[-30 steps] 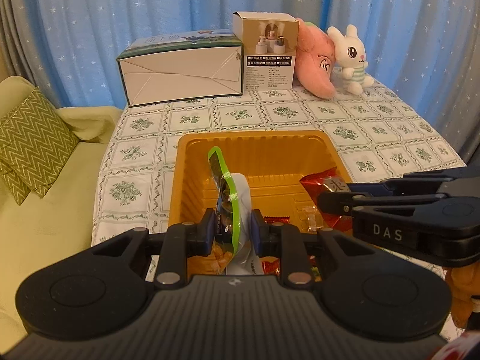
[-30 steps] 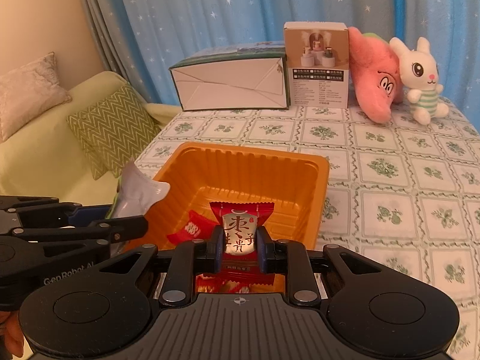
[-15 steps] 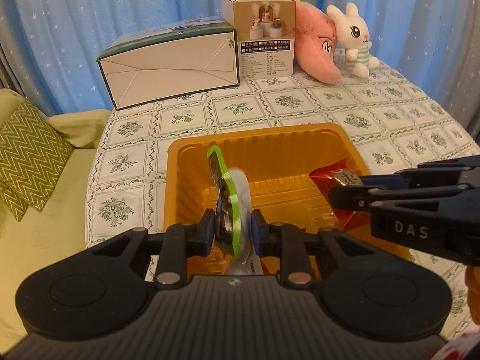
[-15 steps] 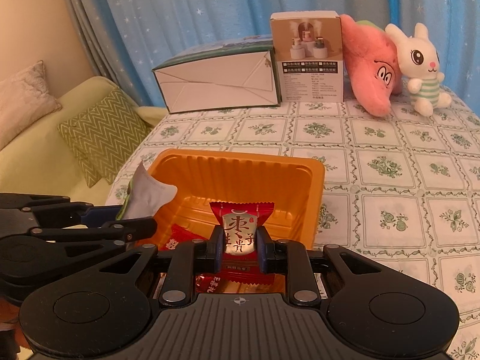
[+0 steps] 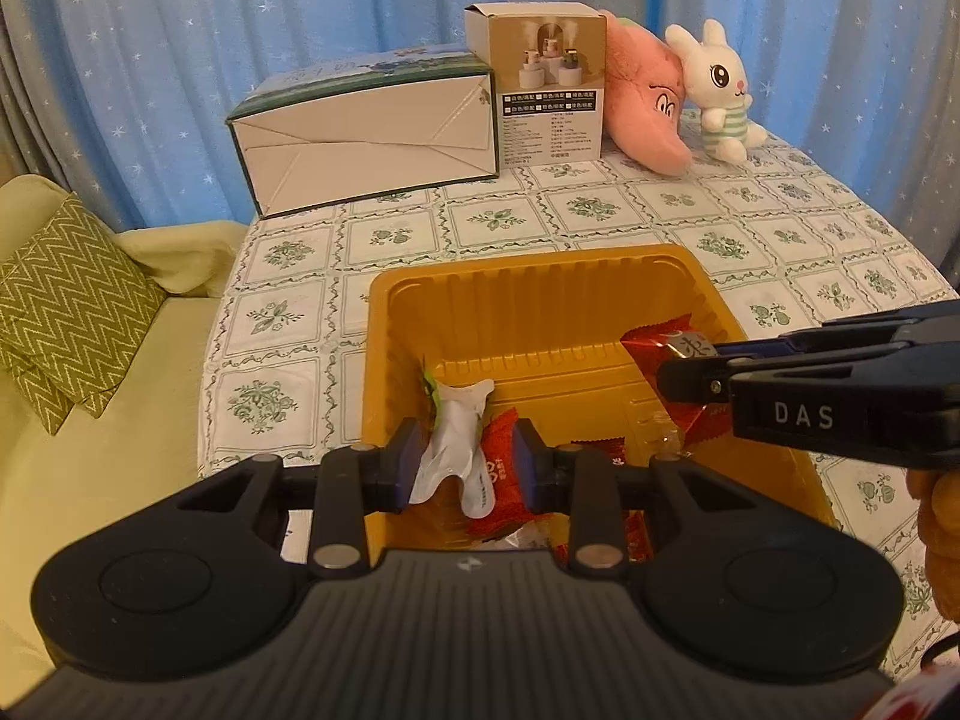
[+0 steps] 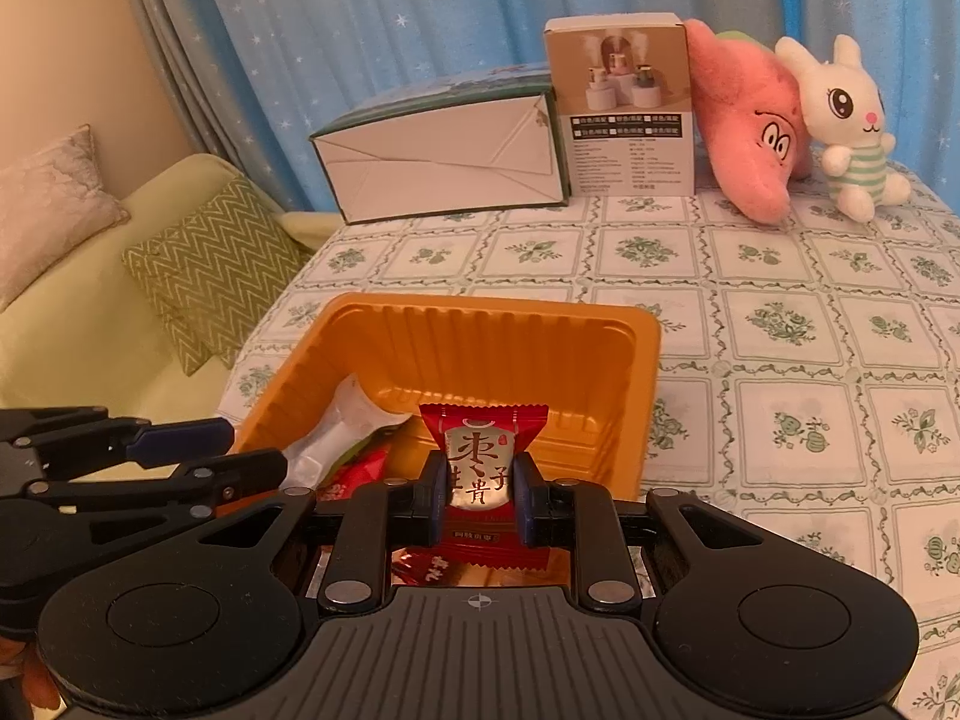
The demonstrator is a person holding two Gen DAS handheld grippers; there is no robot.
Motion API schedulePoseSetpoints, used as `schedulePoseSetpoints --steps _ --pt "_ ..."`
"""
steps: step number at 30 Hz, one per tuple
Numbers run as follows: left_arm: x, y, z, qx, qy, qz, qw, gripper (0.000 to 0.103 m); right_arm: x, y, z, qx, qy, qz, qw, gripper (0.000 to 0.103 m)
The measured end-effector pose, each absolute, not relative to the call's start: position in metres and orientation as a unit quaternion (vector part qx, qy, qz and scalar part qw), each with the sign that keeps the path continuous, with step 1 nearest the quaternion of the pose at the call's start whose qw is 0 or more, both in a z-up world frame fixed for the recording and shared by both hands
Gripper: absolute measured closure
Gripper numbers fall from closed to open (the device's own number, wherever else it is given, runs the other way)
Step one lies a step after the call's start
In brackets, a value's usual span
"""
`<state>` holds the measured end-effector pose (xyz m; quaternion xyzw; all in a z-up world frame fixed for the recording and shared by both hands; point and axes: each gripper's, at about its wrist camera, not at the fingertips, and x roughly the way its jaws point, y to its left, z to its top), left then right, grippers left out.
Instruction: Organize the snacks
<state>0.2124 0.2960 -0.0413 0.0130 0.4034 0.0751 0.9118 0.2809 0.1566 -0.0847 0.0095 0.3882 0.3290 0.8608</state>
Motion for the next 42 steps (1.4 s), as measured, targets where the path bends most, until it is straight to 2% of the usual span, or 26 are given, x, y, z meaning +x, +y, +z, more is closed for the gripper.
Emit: schedulePoseSetpoints --steps 14,15,18,19,24,30,34,42 --pt "0.202 0.31 -0.038 0.005 0.399 0.09 0.912 0.074 0.296 0.173 -0.074 0.037 0.396 0.352 0.847 0.079" --pt "0.201 0.311 -0.039 0.005 0.399 0.092 0.912 0.074 0.297 0.174 -0.074 0.039 0.395 0.352 0.848 0.076" --pt "0.198 0.313 -0.04 0.0 0.399 0.095 0.912 0.074 0.298 0.17 -0.073 0.053 0.39 0.351 0.85 0.04" --pt "0.197 0.314 -0.04 -0.002 0.397 0.097 0.913 0.073 0.297 0.168 -0.072 0.057 0.388 0.35 0.851 0.039" --pt "0.191 0.314 -0.04 -0.012 0.39 0.107 0.915 0.059 0.296 0.155 -0.073 0.054 0.393 0.335 0.855 0.038" --pt "0.183 0.31 -0.034 -0.026 0.385 0.114 0.916 0.048 0.287 0.132 -0.075 0.05 0.403 0.311 0.859 0.038" --pt "0.174 0.3 -0.024 -0.025 0.38 0.123 0.916 0.043 0.274 0.12 -0.071 0.041 0.403 0.306 0.862 0.038" --pt "0.149 0.274 0.002 -0.032 0.374 0.142 0.916 0.043 0.24 0.098 -0.048 0.014 0.392 0.31 0.866 0.039"
